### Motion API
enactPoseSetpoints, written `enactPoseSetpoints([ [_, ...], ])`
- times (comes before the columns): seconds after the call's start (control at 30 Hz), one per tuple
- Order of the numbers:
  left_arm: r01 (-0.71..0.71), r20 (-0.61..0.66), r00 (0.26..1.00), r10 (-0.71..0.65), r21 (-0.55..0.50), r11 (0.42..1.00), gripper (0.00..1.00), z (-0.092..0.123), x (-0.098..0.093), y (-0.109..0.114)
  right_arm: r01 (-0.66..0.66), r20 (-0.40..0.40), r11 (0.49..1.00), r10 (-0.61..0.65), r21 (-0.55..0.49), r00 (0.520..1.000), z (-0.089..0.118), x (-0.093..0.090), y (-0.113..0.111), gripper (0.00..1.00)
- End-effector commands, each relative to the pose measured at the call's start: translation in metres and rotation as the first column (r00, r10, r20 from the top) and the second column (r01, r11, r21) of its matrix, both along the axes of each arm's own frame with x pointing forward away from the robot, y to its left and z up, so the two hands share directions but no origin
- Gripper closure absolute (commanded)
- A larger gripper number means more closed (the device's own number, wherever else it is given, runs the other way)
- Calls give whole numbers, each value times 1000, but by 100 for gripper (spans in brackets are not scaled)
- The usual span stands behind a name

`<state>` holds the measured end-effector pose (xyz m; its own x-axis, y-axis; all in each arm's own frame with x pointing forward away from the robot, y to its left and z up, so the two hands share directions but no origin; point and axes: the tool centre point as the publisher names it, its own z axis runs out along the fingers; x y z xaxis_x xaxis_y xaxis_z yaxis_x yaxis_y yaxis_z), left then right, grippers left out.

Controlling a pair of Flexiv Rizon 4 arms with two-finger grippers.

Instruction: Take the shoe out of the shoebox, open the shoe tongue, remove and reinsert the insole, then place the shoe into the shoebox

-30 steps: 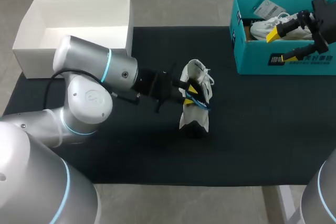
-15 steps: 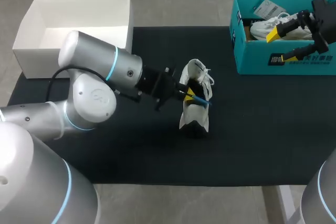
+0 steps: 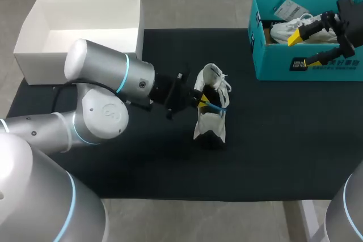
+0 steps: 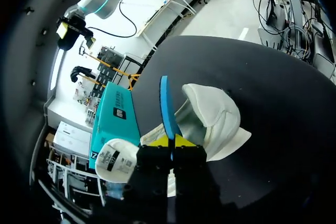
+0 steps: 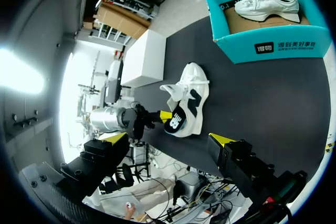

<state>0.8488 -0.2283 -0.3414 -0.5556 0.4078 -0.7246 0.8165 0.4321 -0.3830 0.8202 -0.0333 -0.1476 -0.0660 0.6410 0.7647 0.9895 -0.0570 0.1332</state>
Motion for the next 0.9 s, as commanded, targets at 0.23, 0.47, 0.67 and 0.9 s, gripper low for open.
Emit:
enactPoseSetpoints([
  [0.23, -8, 16, 1000, 7, 52, 999, 100, -10, 7, -2, 1, -1, 1000, -1, -2, 1000, 0, 0, 0, 0],
  [0.47, -55, 25, 998, 54, 43, 998, 100, -17, 20, -2, 1, -1, 1000, -1, -2, 1000, 0, 0, 0, 0],
  [0.67, -21, -6, 1000, 21, 27, 999, 100, -9, 11, 0, 1, -1, 1000, -1, -2, 1000, 0, 0, 0, 0],
  [0.9, 11, 0, 1000, -11, 23, 1000, 66, 3, 0, 2, 1, -1, 1000, -1, -2, 1000, 0, 0, 0, 0],
])
